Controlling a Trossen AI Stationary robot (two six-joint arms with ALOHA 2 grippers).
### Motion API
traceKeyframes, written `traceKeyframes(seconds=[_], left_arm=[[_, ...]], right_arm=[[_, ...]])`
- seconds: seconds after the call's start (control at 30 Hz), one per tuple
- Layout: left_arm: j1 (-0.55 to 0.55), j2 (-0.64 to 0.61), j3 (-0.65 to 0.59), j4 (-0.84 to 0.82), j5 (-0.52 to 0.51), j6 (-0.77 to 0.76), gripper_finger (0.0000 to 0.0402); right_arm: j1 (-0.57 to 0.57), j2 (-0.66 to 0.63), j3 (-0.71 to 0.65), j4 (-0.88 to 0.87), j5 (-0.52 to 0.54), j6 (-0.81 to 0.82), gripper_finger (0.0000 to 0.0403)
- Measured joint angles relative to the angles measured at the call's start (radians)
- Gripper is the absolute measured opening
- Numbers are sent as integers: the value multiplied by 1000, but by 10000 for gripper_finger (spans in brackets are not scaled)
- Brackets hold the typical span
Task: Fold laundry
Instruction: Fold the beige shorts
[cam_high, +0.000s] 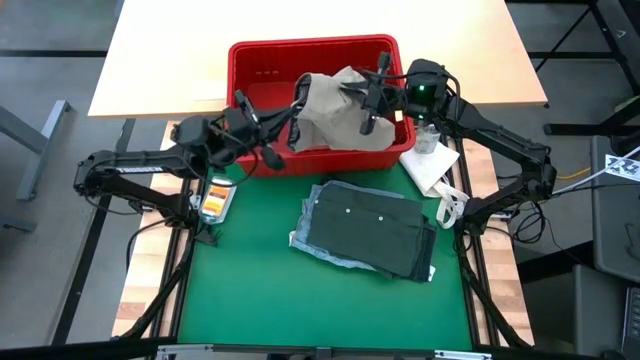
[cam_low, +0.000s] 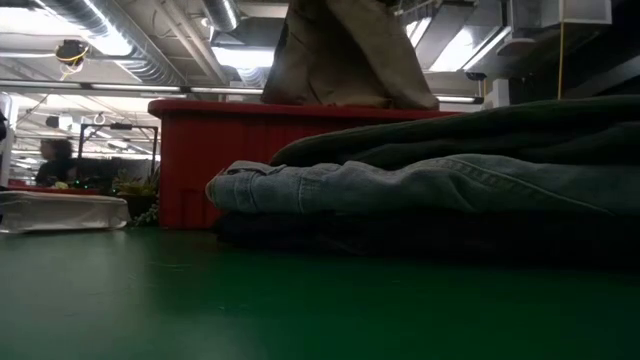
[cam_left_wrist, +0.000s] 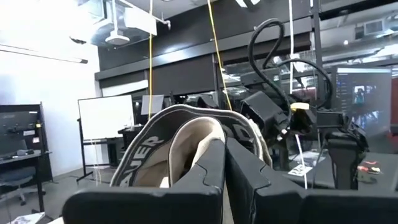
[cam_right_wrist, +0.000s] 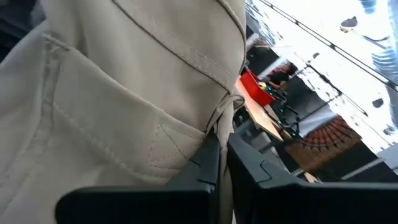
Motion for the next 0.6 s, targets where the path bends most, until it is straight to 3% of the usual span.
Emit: traceKeyframes(seconds=[0.2, 0.33, 0.6], left_arm=[[0, -1, 0, -1, 2, 1, 0], [0, -3, 0, -2, 2, 2, 0], [2, -4, 0, 68, -6, 71, 0]], right_arm=[[0, 0, 0, -4, -10, 0, 38], [-2, 0, 0, -29, 8, 1, 93], [-2, -3, 0, -120, 161, 11, 187]])
